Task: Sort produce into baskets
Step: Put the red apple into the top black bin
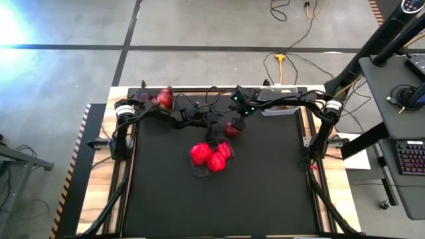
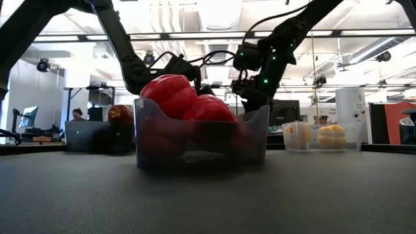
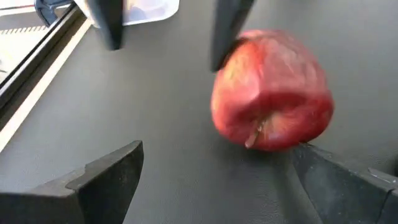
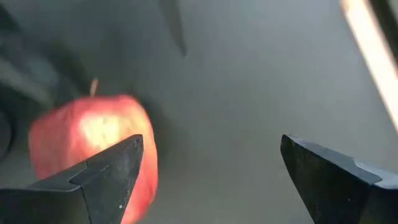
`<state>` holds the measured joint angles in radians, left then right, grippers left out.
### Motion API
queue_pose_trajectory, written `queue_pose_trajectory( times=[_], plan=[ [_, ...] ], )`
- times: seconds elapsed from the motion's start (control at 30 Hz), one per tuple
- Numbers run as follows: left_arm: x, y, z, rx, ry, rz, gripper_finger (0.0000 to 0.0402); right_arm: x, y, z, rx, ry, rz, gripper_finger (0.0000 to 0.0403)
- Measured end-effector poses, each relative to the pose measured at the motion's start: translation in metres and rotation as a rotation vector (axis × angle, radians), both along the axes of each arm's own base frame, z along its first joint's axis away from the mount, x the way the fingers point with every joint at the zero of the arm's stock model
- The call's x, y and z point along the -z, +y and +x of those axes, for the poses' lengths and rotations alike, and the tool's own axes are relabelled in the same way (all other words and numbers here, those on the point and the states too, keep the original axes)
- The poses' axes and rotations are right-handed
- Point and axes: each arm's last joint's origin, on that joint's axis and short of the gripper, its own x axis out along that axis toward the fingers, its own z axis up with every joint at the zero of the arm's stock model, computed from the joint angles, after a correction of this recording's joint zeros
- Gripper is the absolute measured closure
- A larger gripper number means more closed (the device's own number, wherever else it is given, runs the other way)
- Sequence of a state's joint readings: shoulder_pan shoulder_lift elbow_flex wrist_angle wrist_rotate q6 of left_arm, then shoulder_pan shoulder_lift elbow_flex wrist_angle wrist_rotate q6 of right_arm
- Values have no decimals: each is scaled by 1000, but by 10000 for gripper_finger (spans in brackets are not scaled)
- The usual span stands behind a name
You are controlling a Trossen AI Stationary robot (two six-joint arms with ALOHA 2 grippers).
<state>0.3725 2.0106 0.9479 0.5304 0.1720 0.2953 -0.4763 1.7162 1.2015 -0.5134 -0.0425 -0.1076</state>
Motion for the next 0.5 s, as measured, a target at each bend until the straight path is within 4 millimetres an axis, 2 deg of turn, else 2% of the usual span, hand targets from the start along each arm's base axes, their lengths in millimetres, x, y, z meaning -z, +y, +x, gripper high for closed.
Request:
queue_pose_trajectory(
  times=[0.13,0.23,0.3,0.4,0.5],
  plan=[
    [2,-2,-2,38,29,-34,13,-11,0,2,9,18,-49,30],
    [5,-3,-5,55,69,-63,13,-29,5,-8,30,100,-43,30],
    [6,-4,-5,58,71,-64,13,-33,10,-17,54,165,6,30],
    [5,-4,-5,70,69,-67,13,-27,21,-28,78,292,71,30],
    [5,-4,-4,77,66,-67,13,-13,24,-27,82,296,80,30]
  ],
)
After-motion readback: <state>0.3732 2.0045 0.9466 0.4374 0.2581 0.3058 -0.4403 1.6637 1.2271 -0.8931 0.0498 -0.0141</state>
